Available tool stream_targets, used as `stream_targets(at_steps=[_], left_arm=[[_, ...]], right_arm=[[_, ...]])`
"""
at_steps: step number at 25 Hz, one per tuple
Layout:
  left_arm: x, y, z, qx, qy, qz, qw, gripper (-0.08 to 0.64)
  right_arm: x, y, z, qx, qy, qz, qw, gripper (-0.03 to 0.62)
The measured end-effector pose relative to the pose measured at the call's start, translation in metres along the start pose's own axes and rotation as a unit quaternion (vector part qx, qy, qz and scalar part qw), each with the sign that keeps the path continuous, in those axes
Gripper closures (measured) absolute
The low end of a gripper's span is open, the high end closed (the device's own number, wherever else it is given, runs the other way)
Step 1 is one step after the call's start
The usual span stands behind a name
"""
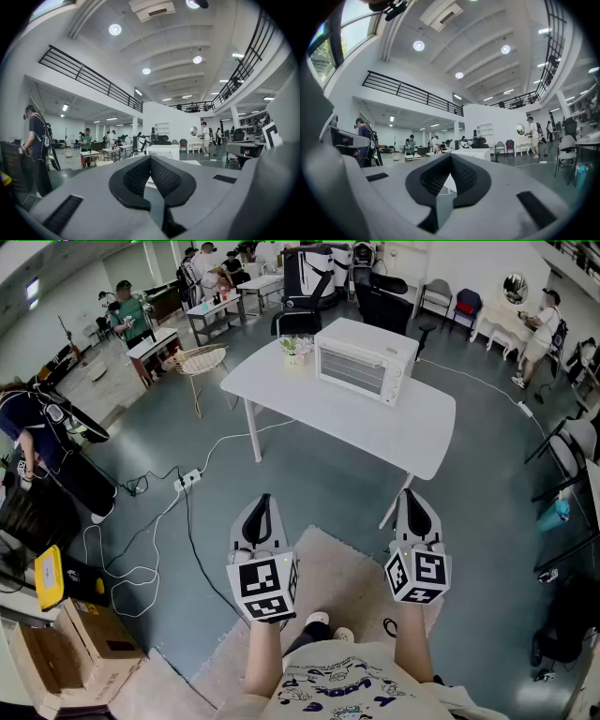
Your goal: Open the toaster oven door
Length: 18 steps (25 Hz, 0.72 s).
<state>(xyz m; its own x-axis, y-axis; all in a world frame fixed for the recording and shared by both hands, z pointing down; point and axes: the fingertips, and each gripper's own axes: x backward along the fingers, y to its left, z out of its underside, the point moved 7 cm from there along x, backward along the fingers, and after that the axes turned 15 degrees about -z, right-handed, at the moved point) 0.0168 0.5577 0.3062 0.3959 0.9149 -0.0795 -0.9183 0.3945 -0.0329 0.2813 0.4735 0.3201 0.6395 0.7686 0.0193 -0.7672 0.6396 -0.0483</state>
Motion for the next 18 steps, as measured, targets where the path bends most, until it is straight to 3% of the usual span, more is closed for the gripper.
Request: stream_targets(at_steps=[18], left_arm=[[-0.014, -0.001, 0.005, -0.001, 0.001, 0.004, 1.0000, 0.555]], right_arm=[[-0.013, 0.002, 0.009, 0.002, 0.008, -0.004, 1.000, 0.595]])
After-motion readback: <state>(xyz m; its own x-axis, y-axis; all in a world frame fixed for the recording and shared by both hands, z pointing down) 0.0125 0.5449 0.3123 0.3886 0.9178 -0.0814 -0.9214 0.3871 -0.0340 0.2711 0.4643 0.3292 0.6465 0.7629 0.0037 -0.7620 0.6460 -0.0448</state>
